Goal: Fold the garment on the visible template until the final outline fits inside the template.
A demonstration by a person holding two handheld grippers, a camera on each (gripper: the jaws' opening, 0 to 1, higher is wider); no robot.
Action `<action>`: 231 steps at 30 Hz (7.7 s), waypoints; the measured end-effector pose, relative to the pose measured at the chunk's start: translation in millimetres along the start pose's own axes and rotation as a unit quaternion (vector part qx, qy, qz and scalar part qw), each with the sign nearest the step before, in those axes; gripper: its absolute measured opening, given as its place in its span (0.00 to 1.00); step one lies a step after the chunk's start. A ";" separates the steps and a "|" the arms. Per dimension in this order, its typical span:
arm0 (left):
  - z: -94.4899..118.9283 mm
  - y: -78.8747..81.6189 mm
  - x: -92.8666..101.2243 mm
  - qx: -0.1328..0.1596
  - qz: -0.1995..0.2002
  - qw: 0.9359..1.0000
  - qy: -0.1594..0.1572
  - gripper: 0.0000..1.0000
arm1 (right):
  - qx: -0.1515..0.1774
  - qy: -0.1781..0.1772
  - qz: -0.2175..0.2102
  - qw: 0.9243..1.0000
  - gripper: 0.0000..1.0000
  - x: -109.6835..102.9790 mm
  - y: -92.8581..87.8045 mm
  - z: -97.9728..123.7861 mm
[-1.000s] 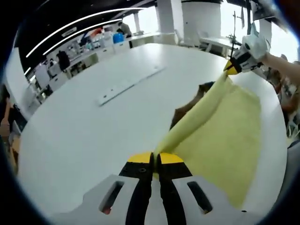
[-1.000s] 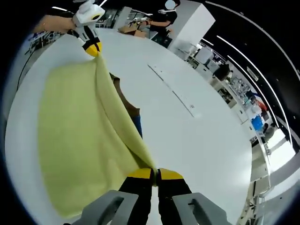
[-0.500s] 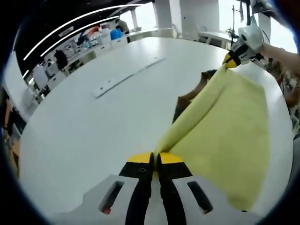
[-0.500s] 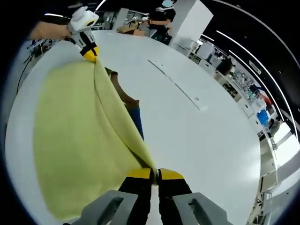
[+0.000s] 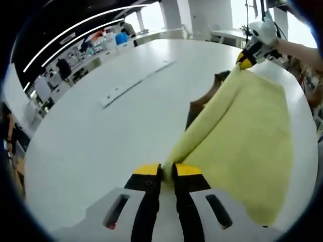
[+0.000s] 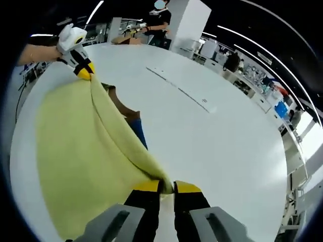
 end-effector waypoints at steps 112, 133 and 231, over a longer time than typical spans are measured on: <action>-6.0 -3.6 -15.8 -0.008 -0.068 0.996 0.052 0.00 | -0.051 0.078 0.013 0.996 0.00 -9.0 3.6 -7.2; -6.2 2.0 -26.2 0.027 0.123 0.989 0.082 0.04 | 0.003 -0.002 -0.036 0.999 0.00 17.4 23.4 -19.1; 95.1 -63.0 115.1 0.084 0.197 0.975 -0.059 0.06 | 0.062 0.123 -0.255 0.957 0.04 -108.9 -92.2 95.4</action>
Point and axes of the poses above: the point that each gripper's makers call its tool centre point, and the gripper's own axes: z roughly backward along the fingers, x roughly to its right, y roughly out of its top, the point moved 4 cm from there along z, roughly backward along the fingers, and after that the axes turned 6 degrees about -z, right-handed, at the moved point
